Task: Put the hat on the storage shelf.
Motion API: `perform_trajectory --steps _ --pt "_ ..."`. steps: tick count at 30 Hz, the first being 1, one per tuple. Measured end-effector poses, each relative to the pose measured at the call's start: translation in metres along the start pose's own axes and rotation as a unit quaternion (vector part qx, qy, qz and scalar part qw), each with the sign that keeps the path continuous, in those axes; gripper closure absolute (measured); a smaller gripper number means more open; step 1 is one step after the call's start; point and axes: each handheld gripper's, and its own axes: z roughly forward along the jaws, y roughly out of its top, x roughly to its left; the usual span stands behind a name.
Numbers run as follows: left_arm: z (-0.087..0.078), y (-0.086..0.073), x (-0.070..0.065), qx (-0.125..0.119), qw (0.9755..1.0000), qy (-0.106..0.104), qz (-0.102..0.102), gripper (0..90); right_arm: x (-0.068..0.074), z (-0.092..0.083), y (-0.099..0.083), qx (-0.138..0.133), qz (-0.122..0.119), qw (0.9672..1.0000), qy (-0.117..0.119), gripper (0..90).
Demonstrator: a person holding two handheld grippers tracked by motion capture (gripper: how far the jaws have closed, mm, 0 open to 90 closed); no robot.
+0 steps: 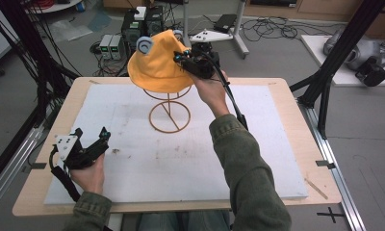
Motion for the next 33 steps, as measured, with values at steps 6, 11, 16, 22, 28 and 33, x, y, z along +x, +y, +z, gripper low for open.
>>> perform_trajectory --steps 6,11,16,22,28,33 --pt "0.000 -0.001 0.001 0.002 1.0000 0.000 -0.003 14.8 0.006 0.007 -0.007 0.030 -0.006 0.9995 0.003 86.9" --pt "0.000 0.000 0.000 -0.002 1.0000 0.000 -0.005 14.8 -0.001 0.003 -0.021 0.012 0.024 0.9996 0.003 86.9" --pt "0.001 -0.002 -0.001 0.003 1.0000 0.000 -0.001 14.8 -0.010 -0.001 -0.034 0.006 0.038 0.9993 0.005 86.6" --pt "0.001 -0.003 -0.001 0.005 1.0000 0.002 0.005 14.8 -0.009 0.001 -0.033 -0.001 0.026 0.9996 0.012 86.5" --pt "0.002 -0.004 -0.001 0.008 0.9999 0.003 0.006 14.8 -0.009 0.001 -0.033 -0.009 0.030 0.9993 0.022 66.3" --pt "0.002 -0.004 -0.001 0.006 1.0000 0.003 0.006 14.8 -0.020 -0.006 -0.032 -0.028 0.068 0.9973 0.001 19.0"
